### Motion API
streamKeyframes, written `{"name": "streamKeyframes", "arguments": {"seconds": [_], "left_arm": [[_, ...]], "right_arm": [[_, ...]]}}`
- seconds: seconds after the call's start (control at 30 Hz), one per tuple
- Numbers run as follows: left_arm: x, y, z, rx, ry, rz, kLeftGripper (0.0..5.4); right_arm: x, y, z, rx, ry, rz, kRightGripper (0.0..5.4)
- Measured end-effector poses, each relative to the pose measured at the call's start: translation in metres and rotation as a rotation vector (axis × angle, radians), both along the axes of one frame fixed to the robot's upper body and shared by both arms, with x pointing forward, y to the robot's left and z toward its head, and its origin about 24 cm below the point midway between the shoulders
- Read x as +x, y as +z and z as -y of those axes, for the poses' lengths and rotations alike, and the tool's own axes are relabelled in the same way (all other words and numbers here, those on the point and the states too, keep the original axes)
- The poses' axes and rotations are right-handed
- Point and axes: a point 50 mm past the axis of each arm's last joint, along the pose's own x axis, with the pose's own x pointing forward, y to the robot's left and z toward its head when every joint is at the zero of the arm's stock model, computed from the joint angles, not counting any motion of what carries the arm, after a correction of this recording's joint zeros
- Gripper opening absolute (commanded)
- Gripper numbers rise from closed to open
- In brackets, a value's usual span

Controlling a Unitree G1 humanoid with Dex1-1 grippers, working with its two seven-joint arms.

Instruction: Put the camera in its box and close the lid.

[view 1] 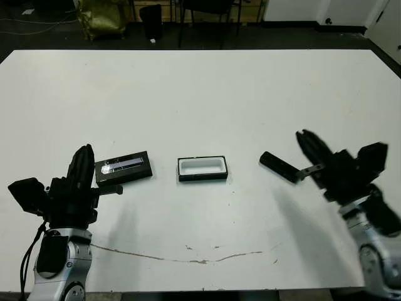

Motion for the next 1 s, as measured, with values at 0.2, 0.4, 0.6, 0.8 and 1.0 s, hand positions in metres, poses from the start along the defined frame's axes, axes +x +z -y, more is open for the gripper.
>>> {"name": "streamKeyframes", "arguments": {"seconds": [0.2,0.4,0.6,0.8,1.0], "left_arm": [[-0.001,-0.001,0.000,0.000,-0.002,-0.006,0.00],[-0.002,-0.002,-0.001,0.003,0.002,-0.013,0.00],[-0.004,-0.003,-0.003,0.007,0.004,-0.015,0.00],[-0.005,-0.003,-0.003,0.008,0.004,-0.017,0.00],[-0.006,-0.003,-0.003,0.009,0.002,-0.018,0.00]], "right_arm": [[0.015,0.014,0.012,-0.106,0.075,-0.031,1.44],[0.025,0.015,0.021,-0.222,0.179,-0.108,2.80],[0.033,0.011,0.024,-0.339,0.262,-0.159,4.12],[0.037,-0.002,0.028,-0.326,0.314,-0.248,5.39],[0.038,-0.009,0.028,-0.324,0.349,-0.280,5.39]]}}
